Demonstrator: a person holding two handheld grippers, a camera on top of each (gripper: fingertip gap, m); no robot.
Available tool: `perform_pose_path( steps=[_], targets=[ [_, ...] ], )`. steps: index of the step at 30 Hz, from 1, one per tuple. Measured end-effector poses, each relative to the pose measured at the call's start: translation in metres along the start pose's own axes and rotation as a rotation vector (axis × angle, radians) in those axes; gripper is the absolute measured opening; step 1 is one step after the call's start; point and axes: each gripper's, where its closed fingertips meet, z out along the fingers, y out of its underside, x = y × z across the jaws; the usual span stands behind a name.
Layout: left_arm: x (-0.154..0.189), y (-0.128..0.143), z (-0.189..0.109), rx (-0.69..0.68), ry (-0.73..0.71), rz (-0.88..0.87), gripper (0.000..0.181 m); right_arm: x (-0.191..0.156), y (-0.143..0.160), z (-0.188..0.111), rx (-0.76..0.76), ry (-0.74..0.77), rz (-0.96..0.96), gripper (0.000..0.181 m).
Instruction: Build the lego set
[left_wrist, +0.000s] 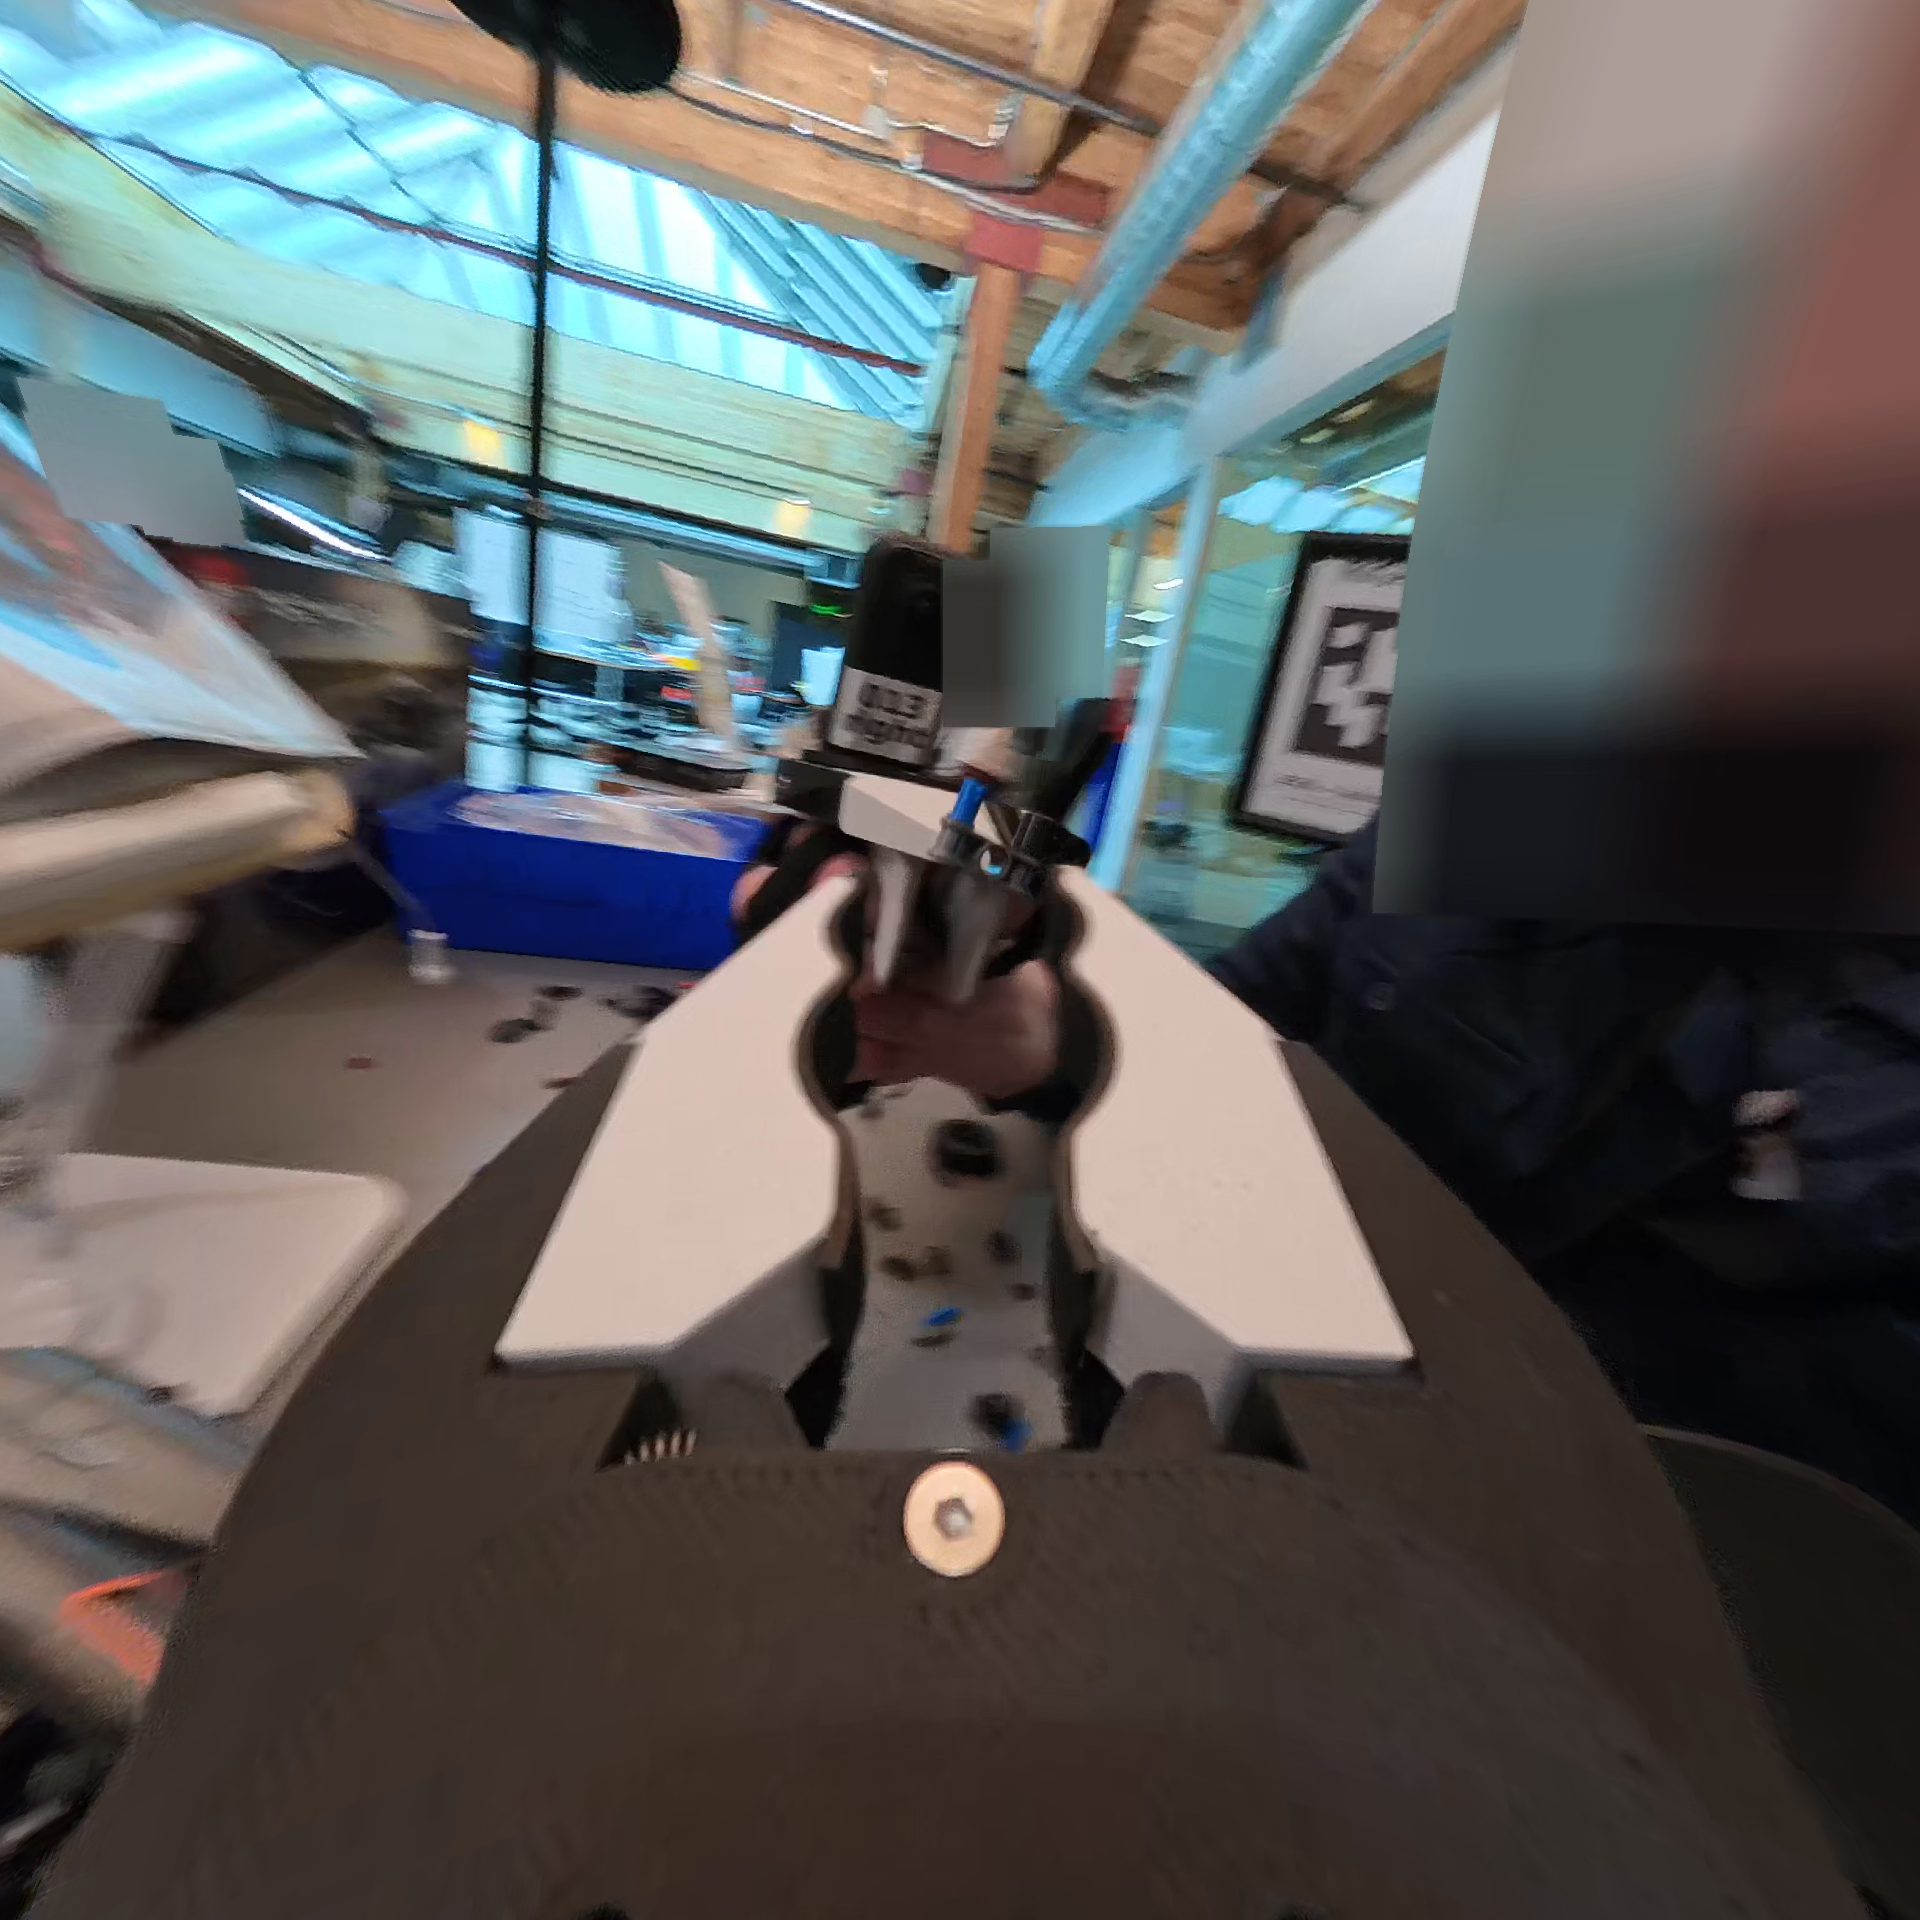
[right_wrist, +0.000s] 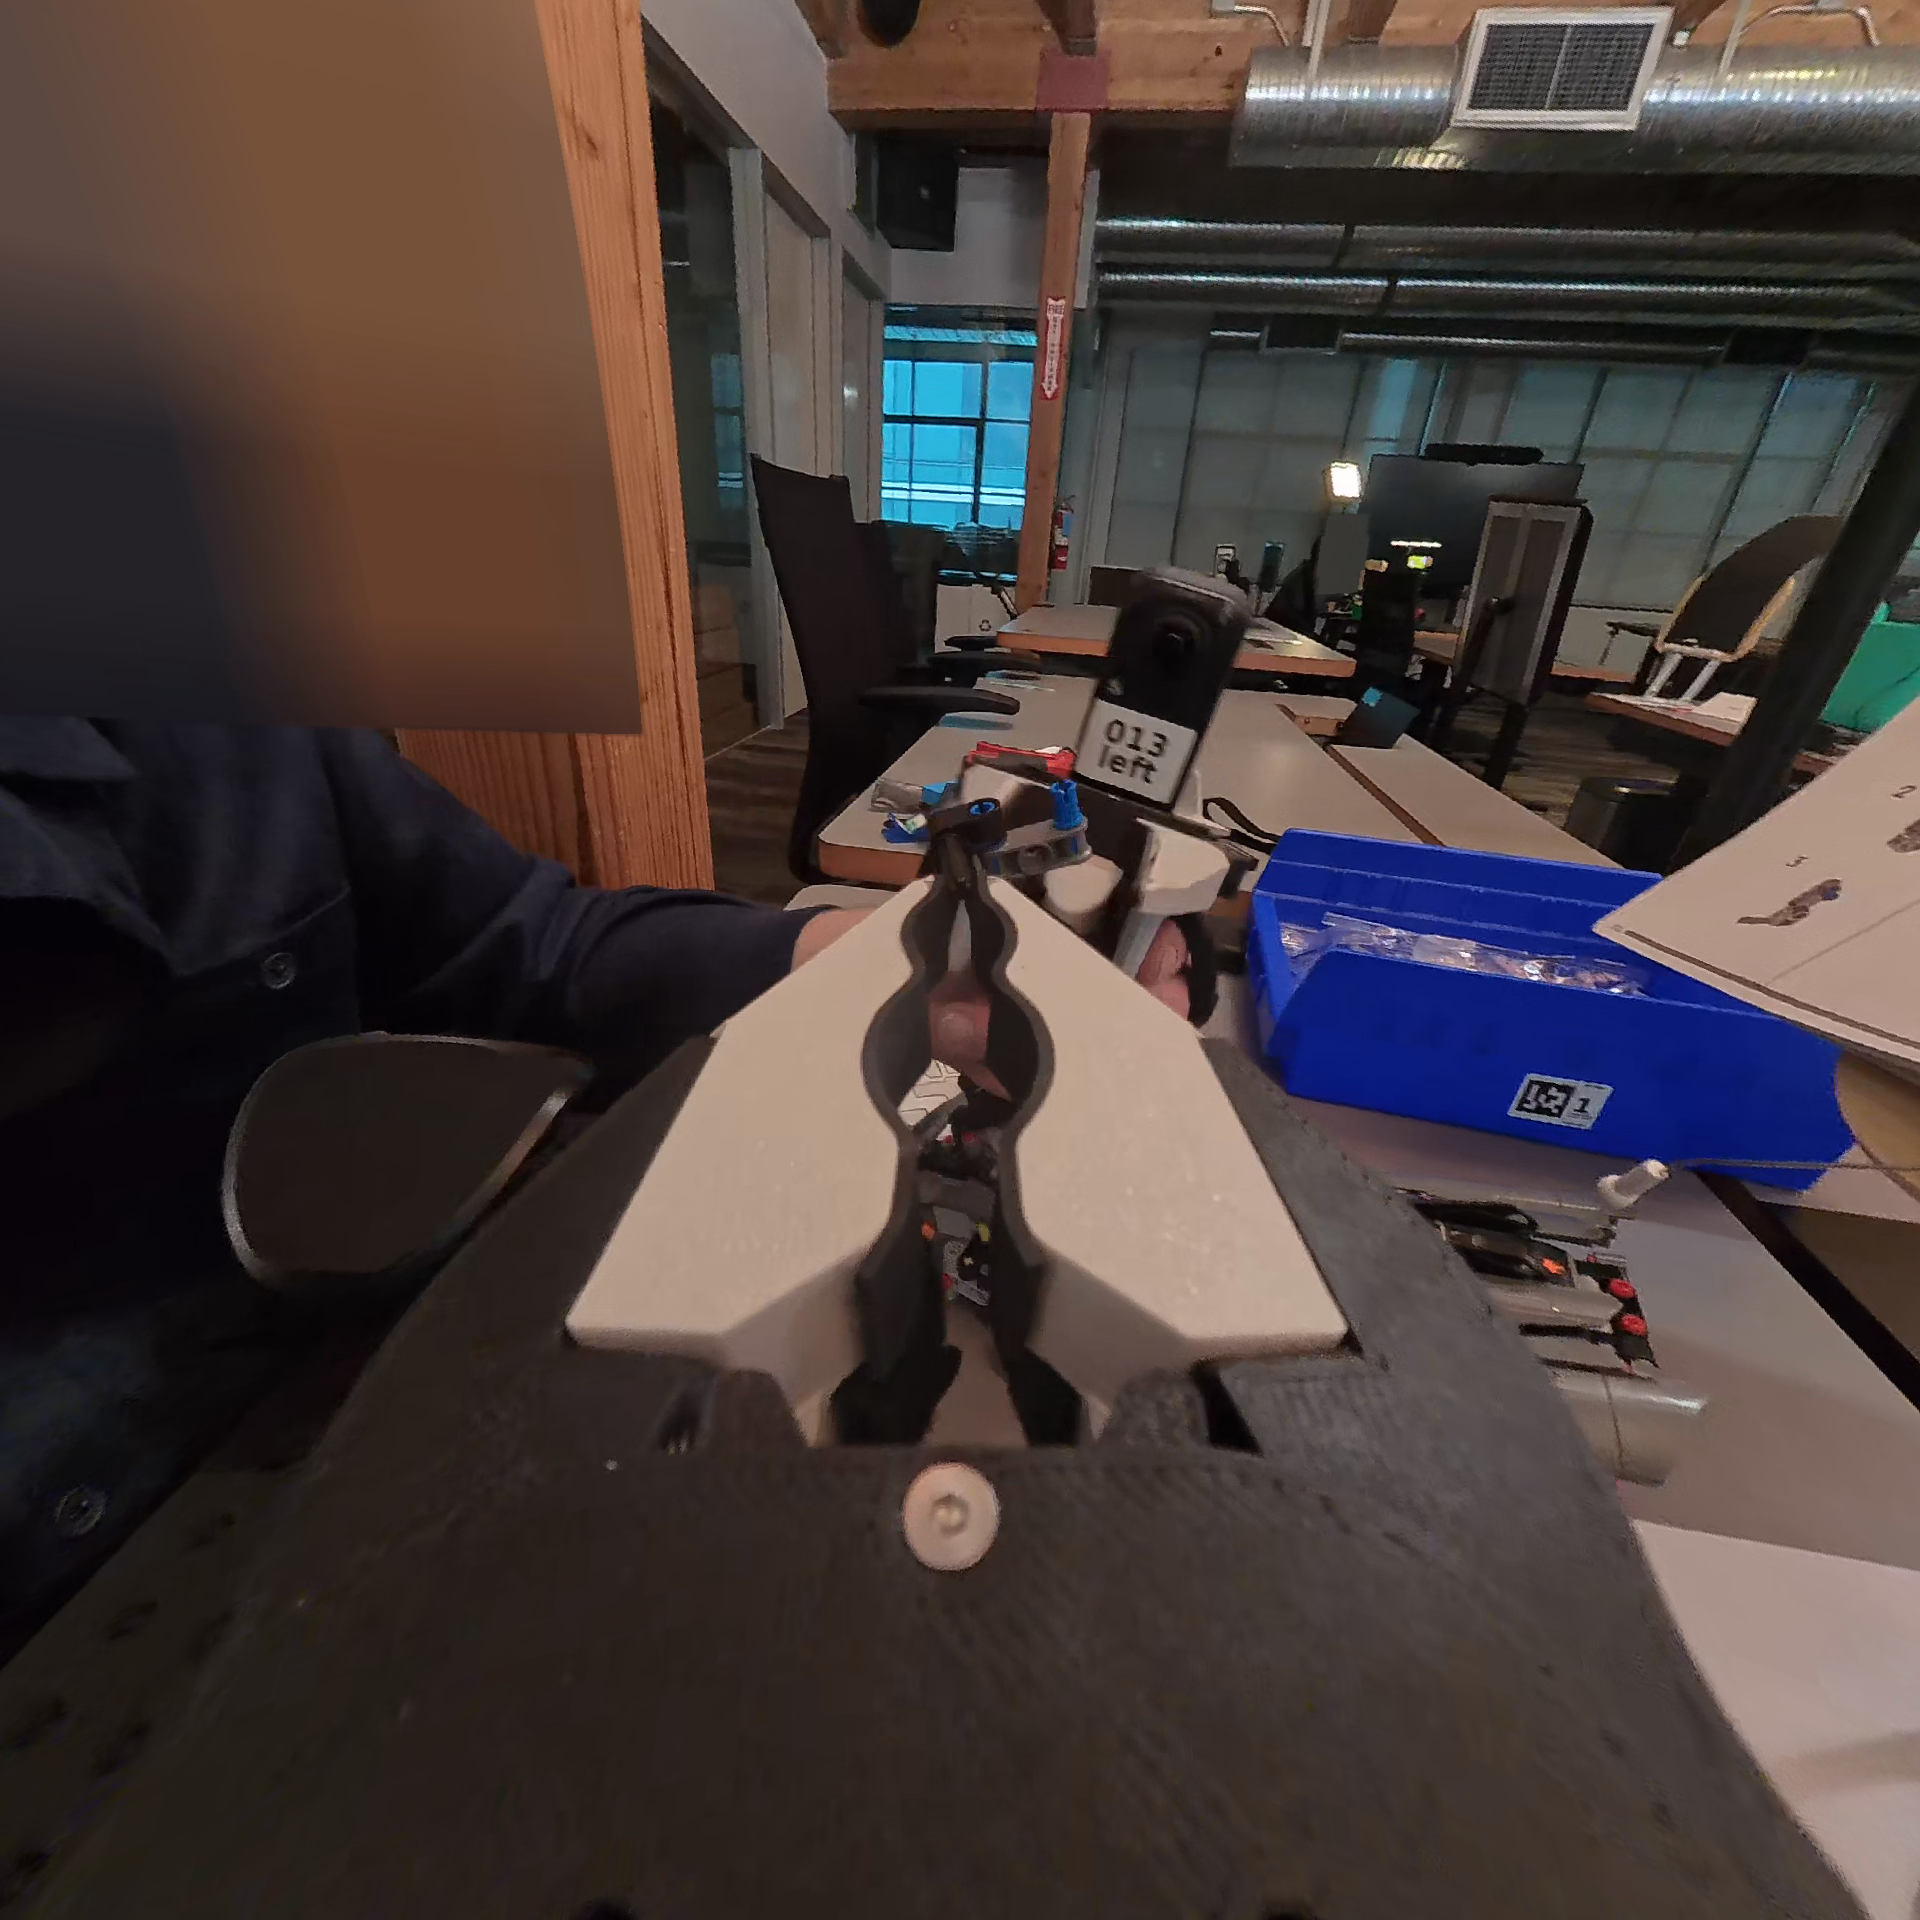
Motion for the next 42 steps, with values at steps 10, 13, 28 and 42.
perform_pose_path(
  steps=[10, 13, 28, 42],
  targets=[
    [-0.005, 0.013, 0.009, -0.236, -0.265, 0.469, 0.038, 0.009, 0.013, 0.002, -0.07, 0.048, 0.02, 0.001],
    [-0.007, 0.015, 0.009, -0.243, -0.276, 0.465, 0.031, 0.008, 0.012, 0.003, -0.066, 0.04, 0.026, 0.001],
    [0.001, 0.023, 0.008, -0.296, -0.204, 0.46, 0.031, -0.008, 0.014, 0.005, -0.031, -0.13, 0.198, 0.013],
    [0.003, 0.025, 0.012, -0.295, -0.205, 0.465, 0.031, -0.005, 0.016, 0.007, -0.058, -0.096, 0.165, 0.001]
  ],
)
